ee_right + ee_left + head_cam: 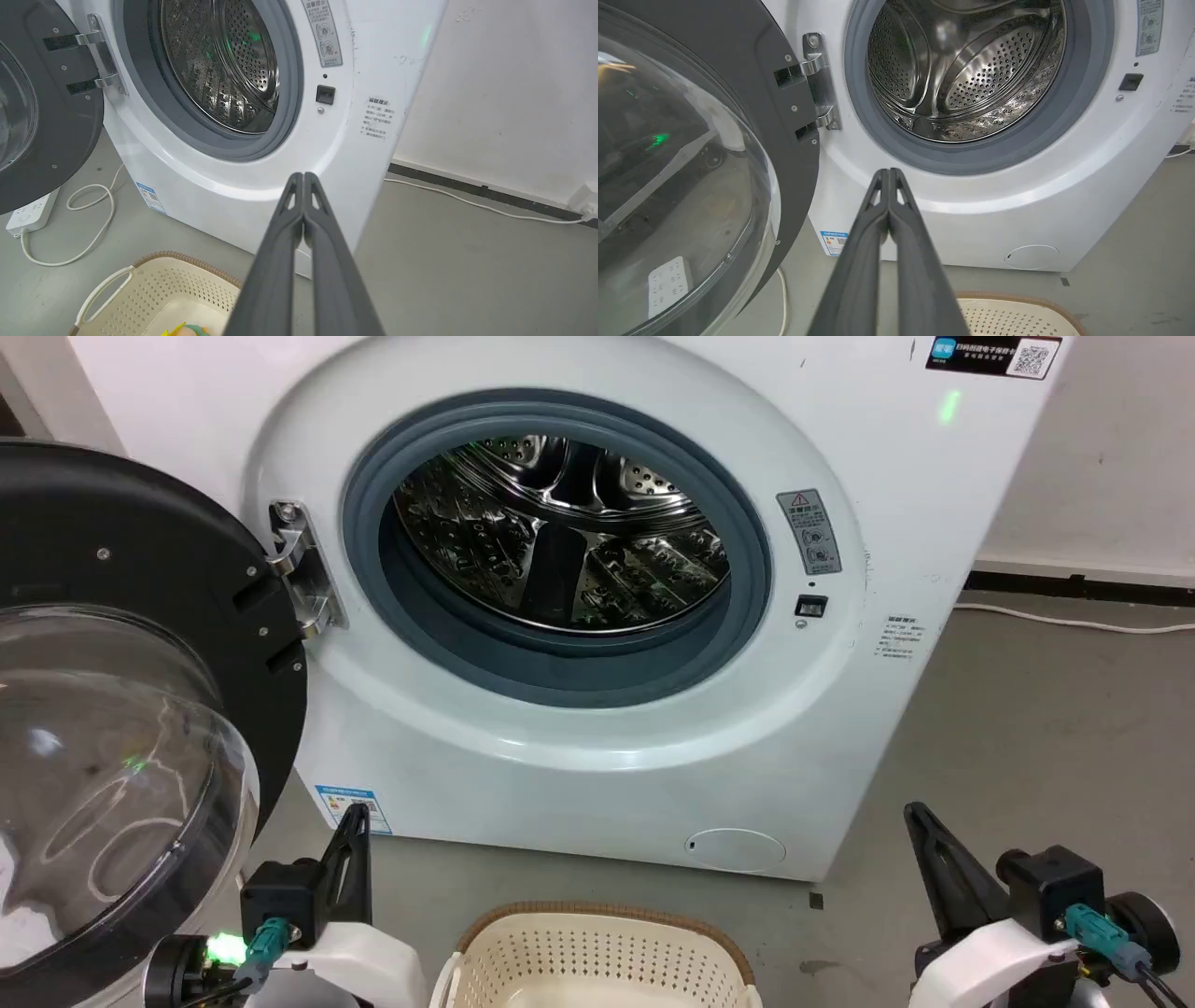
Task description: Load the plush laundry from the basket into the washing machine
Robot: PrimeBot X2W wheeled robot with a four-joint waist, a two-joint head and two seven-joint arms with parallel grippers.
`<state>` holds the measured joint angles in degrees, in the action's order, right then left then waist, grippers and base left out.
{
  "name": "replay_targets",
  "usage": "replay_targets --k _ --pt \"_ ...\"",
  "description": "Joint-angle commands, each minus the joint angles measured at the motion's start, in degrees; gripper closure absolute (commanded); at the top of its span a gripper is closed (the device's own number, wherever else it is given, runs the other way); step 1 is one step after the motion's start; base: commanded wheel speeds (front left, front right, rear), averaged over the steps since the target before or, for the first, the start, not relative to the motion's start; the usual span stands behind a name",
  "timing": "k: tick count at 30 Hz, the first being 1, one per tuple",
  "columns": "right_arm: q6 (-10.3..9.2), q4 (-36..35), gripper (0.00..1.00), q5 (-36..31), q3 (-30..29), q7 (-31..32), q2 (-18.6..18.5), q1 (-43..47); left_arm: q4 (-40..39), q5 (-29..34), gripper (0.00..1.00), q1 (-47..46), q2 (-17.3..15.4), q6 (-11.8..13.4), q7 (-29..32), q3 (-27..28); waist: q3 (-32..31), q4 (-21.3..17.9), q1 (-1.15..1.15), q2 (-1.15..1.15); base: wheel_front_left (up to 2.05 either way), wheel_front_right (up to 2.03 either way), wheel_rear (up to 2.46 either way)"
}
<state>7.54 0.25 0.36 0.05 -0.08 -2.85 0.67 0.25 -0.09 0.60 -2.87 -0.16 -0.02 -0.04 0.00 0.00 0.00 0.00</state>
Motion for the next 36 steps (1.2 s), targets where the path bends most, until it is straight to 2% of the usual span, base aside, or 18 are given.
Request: replay_targets --k 1,31,32,36 --pt "-0.05 -0.2 1.00 -0.4 0.0 0.1 0.0 -0.7 -0.2 0.1 1.00 -0.6 0.0 0.2 0.0 0.0 0.0 0.0 0.00 0.00 0.00 0.00 0.00" --pt "-0.05 -0.2 1.00 -0.4 0.0 0.1 0.0 -0.7 -0.2 0.1 1.00 -0.6 0.0 0.2 0.0 0.0 0.0 0.0 0.00 0.00 0.00 0.00 0.00" --pt "0.00 0.0 0.00 0.0 0.0 0.0 0.0 0.0 0.0 0.0 0.00 0.0 0.0 0.0 0.0 0.0 0.0 0.0 0.00 0.00 0.00 0.00 0.00" --pt "0.00 0.0 0.00 0.1 0.1 -0.1 0.0 0.0 0.0 0.0 0.00 0.0 0.0 0.0 -0.1 0.0 0.0 0.0 0.00 0.00 0.00 0.00 0.00"
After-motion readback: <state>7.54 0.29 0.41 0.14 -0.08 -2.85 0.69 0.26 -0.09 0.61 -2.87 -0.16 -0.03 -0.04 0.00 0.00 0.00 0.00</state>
